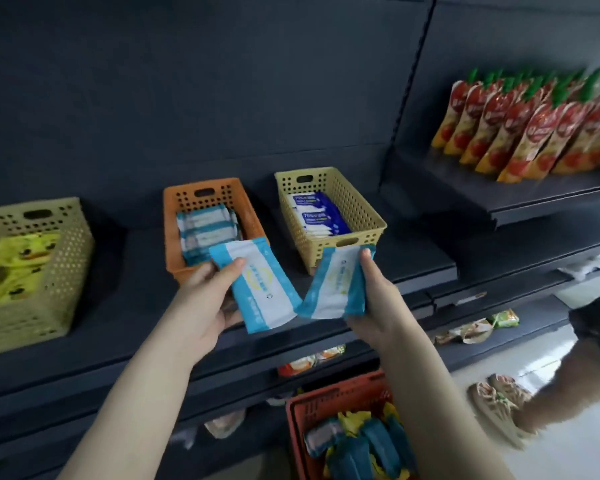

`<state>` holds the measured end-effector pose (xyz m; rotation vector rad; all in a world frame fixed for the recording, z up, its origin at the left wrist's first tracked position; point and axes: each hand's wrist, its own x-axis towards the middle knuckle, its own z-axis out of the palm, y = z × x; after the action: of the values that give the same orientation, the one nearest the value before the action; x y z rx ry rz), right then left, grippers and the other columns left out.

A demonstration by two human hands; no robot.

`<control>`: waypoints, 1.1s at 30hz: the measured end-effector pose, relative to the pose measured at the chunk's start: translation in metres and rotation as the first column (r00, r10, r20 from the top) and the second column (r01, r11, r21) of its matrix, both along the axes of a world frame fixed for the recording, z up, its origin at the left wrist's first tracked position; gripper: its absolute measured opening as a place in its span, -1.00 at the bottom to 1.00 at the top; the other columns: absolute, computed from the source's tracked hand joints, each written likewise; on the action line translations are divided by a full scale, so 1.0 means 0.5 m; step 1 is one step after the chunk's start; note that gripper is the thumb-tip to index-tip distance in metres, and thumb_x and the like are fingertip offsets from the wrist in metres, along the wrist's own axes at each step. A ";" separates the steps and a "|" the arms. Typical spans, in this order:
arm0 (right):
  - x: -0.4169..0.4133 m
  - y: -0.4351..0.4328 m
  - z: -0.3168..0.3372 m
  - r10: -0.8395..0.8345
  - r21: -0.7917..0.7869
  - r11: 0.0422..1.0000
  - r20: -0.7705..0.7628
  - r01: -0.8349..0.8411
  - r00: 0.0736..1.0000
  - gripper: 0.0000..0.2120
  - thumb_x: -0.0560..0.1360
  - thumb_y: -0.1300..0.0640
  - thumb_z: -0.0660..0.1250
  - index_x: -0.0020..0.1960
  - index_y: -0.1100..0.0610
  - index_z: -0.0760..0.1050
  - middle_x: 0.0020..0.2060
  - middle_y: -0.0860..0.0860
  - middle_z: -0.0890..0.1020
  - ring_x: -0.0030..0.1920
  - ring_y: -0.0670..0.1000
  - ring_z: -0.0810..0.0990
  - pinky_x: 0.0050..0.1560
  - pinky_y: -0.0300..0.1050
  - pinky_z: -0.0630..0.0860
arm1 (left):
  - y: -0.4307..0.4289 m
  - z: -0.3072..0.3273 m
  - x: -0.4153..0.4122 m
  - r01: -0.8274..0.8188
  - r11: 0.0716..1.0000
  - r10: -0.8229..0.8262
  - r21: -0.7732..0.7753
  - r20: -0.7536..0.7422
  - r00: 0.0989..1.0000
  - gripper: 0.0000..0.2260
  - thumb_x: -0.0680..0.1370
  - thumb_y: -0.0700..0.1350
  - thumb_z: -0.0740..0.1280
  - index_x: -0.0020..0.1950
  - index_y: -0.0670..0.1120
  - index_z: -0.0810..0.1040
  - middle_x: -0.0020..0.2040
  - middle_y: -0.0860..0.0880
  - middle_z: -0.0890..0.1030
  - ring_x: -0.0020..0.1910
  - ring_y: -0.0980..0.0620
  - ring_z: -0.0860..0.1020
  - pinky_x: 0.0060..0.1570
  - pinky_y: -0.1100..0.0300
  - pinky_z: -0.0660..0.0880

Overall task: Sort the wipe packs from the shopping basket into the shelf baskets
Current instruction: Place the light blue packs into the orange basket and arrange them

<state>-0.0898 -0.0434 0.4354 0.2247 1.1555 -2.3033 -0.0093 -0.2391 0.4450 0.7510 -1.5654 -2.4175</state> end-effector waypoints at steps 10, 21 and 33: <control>0.048 -0.168 0.025 -0.026 0.145 0.989 -0.044 0.032 0.999 -0.76 0.58 0.19 0.28 0.21 0.25 0.49 0.03 0.20 0.68 -0.04 0.14 0.69 -0.16 0.02 0.65 | -0.202 0.035 0.031 0.081 0.994 -0.076 0.073 -0.069 0.995 -0.82 0.58 -0.17 0.31 0.18 -0.08 0.56 0.04 -0.10 0.70 -0.05 -0.03 0.69 -0.30 0.09 0.62; -0.100 -0.326 0.054 0.145 0.526 0.833 -0.512 0.175 0.846 -0.79 0.45 0.17 0.46 0.08 0.15 0.62 -0.08 0.14 0.71 -0.05 0.19 0.69 0.01 0.22 0.61 | -0.376 0.001 -0.019 -0.192 0.981 0.194 0.037 -0.053 0.980 -0.73 0.56 -0.28 0.31 0.11 0.08 0.47 0.09 -0.03 0.64 -0.02 -0.02 0.65 -0.31 0.05 0.59; -0.326 -0.468 -0.021 0.955 0.984 0.179 -0.172 -0.004 0.242 -0.59 0.46 0.20 0.44 0.28 0.03 0.51 0.11 -0.13 0.56 0.10 -0.20 0.50 0.03 -0.32 0.44 | -0.484 -0.056 -0.192 -0.464 0.876 0.458 0.127 0.075 0.886 -0.90 0.56 -0.25 0.32 -0.02 -0.09 0.44 -0.04 -0.12 0.66 -0.16 -0.06 0.68 -0.32 0.02 0.63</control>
<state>-0.2525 -0.2774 0.4251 -1.0432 2.3133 -0.6315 -0.1052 -0.4813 0.4170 1.0689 -1.0711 -2.1741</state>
